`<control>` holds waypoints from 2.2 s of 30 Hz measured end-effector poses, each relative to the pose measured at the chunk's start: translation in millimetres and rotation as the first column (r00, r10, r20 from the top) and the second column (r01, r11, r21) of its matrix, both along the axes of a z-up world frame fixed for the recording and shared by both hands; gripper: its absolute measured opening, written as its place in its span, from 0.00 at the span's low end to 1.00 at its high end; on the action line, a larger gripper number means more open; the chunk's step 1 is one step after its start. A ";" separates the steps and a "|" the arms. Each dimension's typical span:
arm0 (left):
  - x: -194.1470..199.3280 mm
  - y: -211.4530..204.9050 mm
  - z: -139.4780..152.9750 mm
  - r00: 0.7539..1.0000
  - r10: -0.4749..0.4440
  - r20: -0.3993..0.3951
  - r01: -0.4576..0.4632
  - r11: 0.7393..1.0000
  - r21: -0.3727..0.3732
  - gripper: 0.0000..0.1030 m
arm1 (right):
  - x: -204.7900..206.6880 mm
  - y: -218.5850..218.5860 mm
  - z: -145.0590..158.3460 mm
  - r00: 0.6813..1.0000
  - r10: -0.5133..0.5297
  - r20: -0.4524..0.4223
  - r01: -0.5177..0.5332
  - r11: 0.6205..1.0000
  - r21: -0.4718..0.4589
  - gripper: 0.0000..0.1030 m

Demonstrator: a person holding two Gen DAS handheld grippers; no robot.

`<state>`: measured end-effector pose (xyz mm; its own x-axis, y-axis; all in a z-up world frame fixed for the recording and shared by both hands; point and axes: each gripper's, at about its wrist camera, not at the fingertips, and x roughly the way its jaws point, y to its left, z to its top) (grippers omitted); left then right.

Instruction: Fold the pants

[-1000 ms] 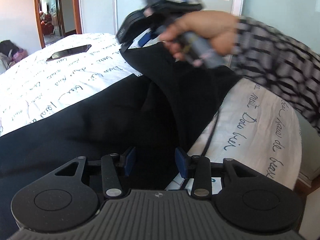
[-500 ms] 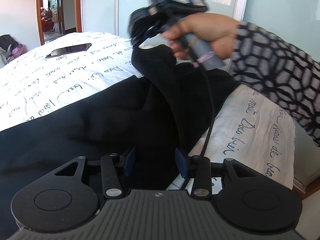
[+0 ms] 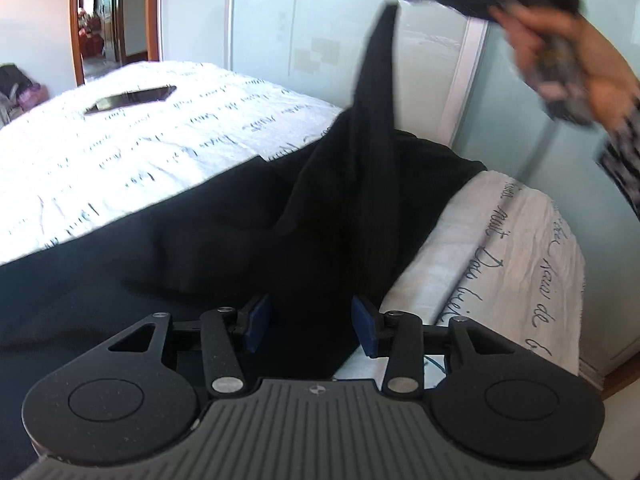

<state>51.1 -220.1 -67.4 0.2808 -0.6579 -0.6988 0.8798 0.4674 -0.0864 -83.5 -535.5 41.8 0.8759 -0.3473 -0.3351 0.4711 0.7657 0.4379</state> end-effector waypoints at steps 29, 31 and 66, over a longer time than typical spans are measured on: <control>-5.8 -15.8 11.8 1.000 -0.001 0.026 0.000 1.000 0.016 0.59 | -45.6 -35.3 -151.6 0.979 -0.205 0.022 0.134 0.716 0.685 0.08; -5.7 -15.5 14.0 0.999 -0.001 0.040 0.000 1.000 0.017 0.60 | -58.9 -24.2 -135.6 0.975 -0.219 0.041 0.142 0.754 0.641 0.07; 4.7 6.6 15.4 0.996 0.045 0.073 -0.049 0.997 0.052 0.74 | -68.3 5.3 -115.1 0.958 -0.196 -0.208 0.265 0.880 0.394 0.06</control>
